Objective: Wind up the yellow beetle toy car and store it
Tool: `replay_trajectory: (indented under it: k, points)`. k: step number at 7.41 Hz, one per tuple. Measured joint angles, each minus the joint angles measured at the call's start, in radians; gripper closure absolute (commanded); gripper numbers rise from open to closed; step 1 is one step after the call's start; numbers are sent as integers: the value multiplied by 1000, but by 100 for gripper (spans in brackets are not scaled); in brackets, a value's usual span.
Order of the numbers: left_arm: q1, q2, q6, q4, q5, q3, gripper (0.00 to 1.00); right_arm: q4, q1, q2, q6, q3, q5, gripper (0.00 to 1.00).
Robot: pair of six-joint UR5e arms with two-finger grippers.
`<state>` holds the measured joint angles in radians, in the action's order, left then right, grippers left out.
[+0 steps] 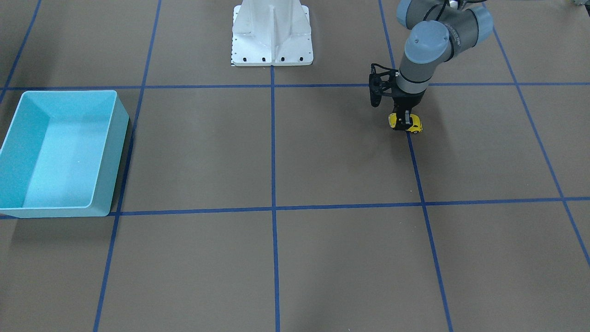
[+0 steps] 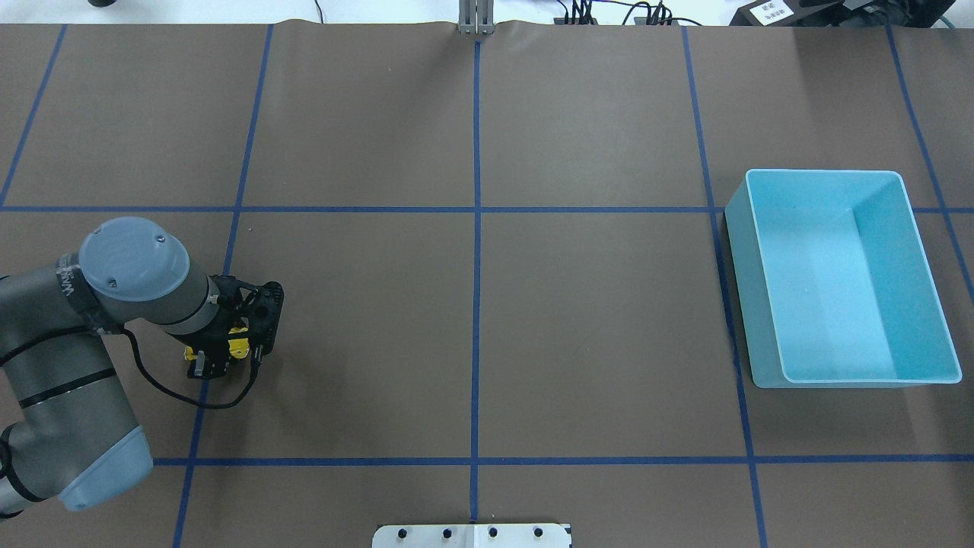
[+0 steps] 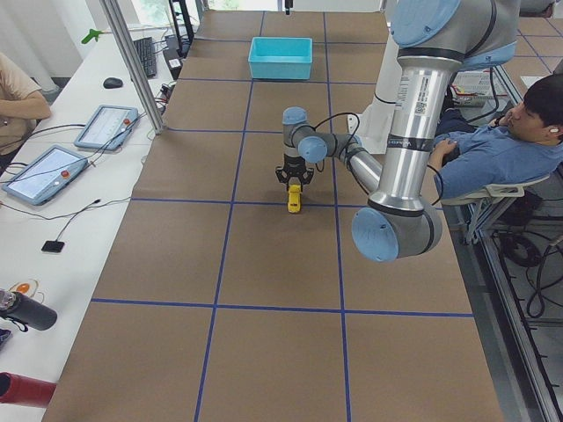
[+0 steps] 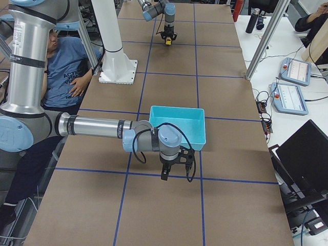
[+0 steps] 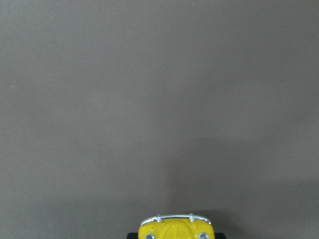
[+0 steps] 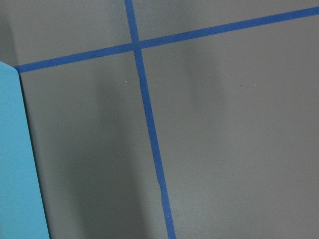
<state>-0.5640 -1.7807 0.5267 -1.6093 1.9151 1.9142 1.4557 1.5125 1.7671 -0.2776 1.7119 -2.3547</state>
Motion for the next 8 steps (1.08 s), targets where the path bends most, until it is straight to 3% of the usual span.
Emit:
replay_trajectory:
  k: [8]
  points:
    - [-3, -11, 19, -1, -2, -12, 100, 1, 0, 2, 0, 0, 5, 0]
